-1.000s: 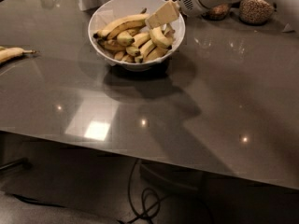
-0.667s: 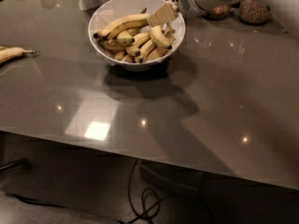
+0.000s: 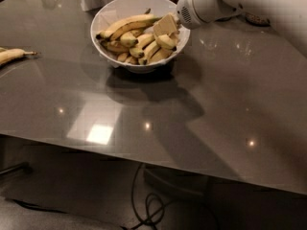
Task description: Pick banana from white bowl
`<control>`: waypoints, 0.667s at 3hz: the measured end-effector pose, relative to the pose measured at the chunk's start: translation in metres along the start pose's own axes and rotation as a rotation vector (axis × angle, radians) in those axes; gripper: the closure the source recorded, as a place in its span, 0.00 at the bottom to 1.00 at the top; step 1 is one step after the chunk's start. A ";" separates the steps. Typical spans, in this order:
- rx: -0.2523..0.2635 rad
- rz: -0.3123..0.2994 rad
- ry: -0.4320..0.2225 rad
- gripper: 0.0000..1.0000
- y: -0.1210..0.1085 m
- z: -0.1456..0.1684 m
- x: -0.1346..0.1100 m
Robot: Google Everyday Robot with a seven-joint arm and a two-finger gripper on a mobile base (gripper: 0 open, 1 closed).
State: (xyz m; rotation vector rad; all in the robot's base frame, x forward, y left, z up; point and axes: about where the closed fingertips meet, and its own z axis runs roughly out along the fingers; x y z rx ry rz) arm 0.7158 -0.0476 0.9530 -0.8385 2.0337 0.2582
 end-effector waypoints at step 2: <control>-0.029 0.052 0.052 0.43 0.014 0.014 0.028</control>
Offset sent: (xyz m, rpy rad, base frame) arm -0.0159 0.0024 -0.0464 0.0155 0.1162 -0.0248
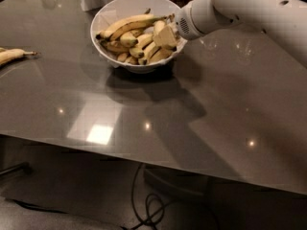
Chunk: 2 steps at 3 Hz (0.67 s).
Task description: Pick banana from white bowl
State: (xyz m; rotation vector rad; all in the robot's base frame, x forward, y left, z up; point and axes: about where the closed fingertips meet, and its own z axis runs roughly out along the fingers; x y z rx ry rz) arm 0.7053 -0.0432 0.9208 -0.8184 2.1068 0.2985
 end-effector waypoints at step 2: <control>-0.031 0.010 0.052 0.54 0.000 0.016 0.008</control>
Offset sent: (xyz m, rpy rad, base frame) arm 0.0135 0.0031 -0.0206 -0.0230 0.0806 0.0214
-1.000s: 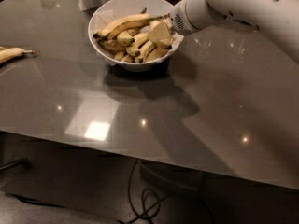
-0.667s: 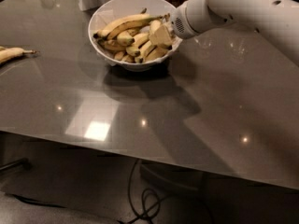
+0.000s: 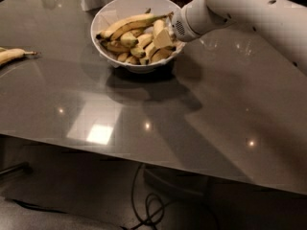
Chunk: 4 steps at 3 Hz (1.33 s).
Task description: Pick banana from white bowl
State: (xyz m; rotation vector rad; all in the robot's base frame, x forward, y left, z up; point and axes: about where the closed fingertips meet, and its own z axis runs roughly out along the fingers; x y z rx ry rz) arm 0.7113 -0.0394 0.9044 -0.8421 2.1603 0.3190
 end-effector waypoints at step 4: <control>0.092 -0.045 0.045 1.00 0.000 -0.055 -0.014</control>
Offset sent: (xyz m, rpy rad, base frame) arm 0.0104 -0.0094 0.0026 -0.0449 0.0173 -0.0078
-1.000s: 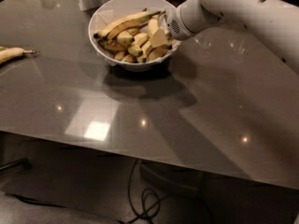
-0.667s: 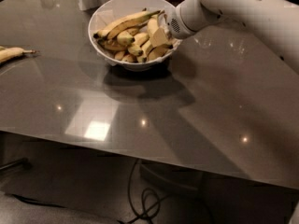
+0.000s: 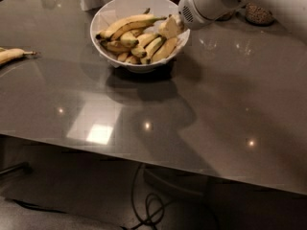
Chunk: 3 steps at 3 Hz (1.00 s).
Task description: Pick banana from white bowl
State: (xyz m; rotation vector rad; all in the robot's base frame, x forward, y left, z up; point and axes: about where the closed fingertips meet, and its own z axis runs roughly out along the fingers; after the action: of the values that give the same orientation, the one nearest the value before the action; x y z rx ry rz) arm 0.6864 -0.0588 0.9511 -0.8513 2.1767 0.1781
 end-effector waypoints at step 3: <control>0.002 -0.014 -0.175 1.00 0.028 -0.090 0.023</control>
Offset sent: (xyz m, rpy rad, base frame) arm -0.0999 -0.0360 0.0512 0.0982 -0.1602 0.0093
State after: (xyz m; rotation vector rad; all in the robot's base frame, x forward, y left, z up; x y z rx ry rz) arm 0.6025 -0.0837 0.9932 -0.8190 2.0067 0.2347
